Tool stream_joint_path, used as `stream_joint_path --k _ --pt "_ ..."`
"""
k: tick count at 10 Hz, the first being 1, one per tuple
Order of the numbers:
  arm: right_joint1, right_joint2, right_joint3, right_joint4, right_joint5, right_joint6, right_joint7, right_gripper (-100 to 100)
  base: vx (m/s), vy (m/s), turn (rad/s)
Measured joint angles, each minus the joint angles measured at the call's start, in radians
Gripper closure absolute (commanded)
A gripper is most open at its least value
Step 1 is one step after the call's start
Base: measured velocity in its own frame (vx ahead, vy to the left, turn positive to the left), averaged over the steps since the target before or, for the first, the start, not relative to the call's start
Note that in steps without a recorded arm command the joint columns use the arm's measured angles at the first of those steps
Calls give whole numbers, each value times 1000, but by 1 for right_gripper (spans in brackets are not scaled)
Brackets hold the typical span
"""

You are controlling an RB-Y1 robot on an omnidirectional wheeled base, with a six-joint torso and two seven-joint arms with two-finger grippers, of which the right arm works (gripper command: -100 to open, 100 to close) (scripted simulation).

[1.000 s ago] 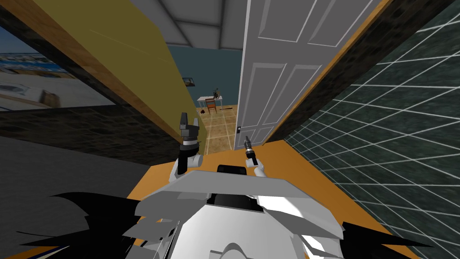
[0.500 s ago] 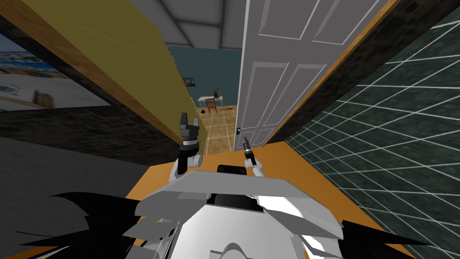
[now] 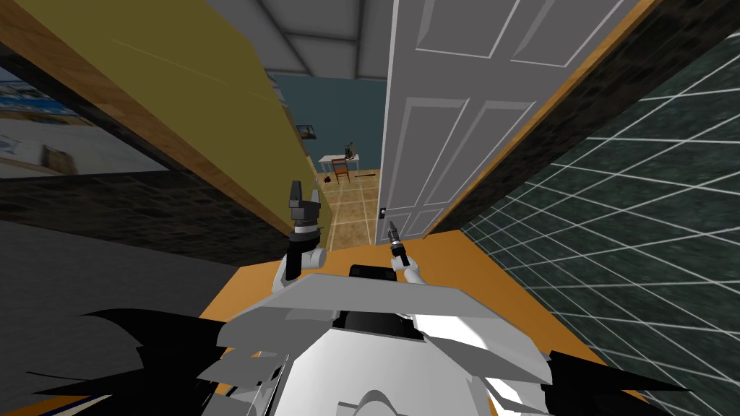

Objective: Push the door open

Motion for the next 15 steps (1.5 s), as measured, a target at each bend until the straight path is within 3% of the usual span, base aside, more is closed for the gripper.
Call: stream_joint_path --k 3,5,6,7,8,11,13,15 --pt "-13 11 5 38 2 -7 -3 -100 43 -30 17" --pt "-37 22 4 88 1 -23 -3 -100 34 -19 17" --pt "-38 23 4 91 1 -25 -3 -100 88 6 18" --pt "-49 8 1 109 -1 -31 -2 -100 134 25 29" --pt "-26 -13 5 72 1 -19 -4 -100 147 47 22" --pt "-34 -38 -2 88 -2 -24 -2 -100 204 58 27" --pt "-35 -33 -6 95 -4 -31 -1 -100 178 34 18" --pt "-29 -12 -8 86 -5 -28 -2 -100 180 40 18"
